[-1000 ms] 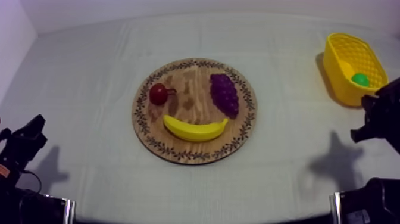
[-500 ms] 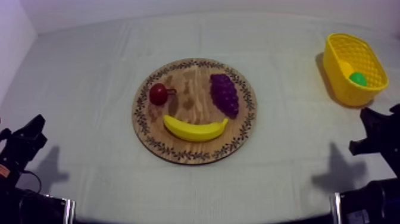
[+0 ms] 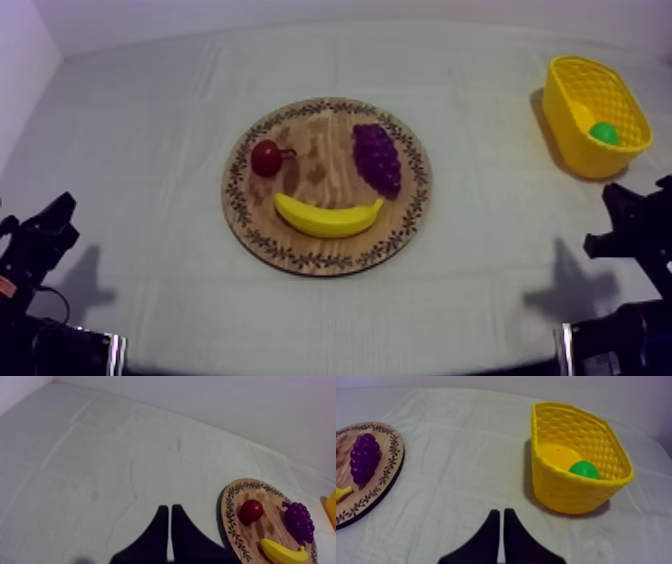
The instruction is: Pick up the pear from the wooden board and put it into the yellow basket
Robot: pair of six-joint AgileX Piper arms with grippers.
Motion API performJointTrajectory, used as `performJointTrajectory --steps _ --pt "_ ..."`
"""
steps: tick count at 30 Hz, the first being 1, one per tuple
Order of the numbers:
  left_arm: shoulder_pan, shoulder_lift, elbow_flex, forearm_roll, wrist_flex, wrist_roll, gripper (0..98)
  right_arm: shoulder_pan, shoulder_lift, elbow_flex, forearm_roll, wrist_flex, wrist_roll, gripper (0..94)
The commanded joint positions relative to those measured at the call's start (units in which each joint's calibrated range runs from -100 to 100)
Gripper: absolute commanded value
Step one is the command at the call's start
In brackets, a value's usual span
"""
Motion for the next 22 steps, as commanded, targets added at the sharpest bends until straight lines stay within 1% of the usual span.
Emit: performJointTrajectory --steps 1,22 --pt "0.01 0.0 0.02 -0.02 0.01 0.0 0.1 0.03 0.0 -0.03 0.02 -0.22 0.08 0.5" --pt "0.01 0.0 0.02 -0.02 0.01 0.0 0.1 0.06 0.0 -0.02 0.02 -0.24 0.39 0.5"
